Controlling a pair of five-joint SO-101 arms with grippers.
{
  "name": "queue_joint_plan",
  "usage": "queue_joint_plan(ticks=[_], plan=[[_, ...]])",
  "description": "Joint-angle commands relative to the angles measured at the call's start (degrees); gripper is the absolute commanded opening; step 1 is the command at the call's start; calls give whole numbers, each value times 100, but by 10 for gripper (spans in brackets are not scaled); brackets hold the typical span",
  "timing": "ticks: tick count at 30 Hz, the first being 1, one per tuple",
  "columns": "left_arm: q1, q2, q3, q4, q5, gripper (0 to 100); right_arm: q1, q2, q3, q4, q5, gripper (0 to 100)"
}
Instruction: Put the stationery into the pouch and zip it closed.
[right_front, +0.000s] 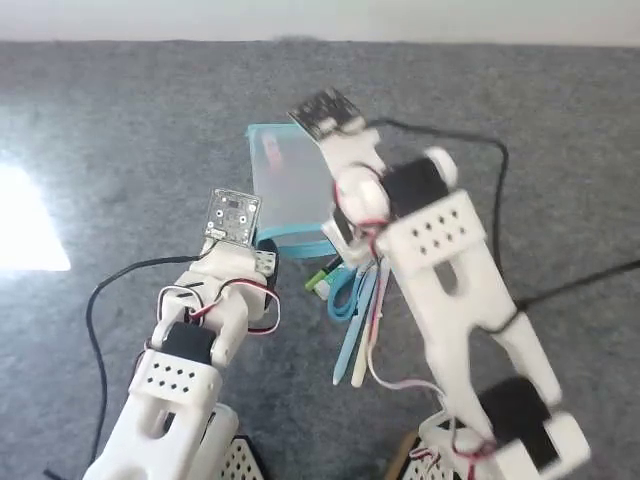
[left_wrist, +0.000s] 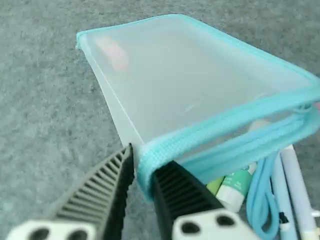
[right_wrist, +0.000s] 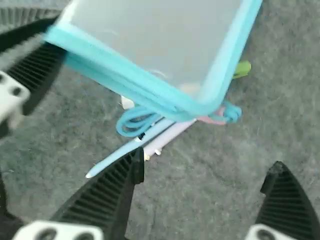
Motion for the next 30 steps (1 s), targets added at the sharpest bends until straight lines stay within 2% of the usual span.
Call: queue_joint_plan(ticks=[1,5,8,13,16,22,27,30], plan=[[-316,-35,-347,-18,167,13,435,-892,2092,-1341,105,369],[-993,-35,-479,9,448,13,585,-980,3525,-2396,35,368],[-1099,-35,-497,18,457,13,585,-980,3991,-2791,-360,368],[-1099,-35,-488,18,448,13,567,-980,4097,-2826,-1116,368],[-1099,-35,-488,-9,448,13,303,-980,4158,-2826,-1565,368],[-1099,-35,-479,-9,448,13,-382,-980,4255,-2809,-1582,363],[-1099,-35,-479,-9,448,13,-470,-980,4642,-2958,-1626,242],[-1099,-35,-479,-9,448,13,-760,-980,5002,-3292,-1635,218]])
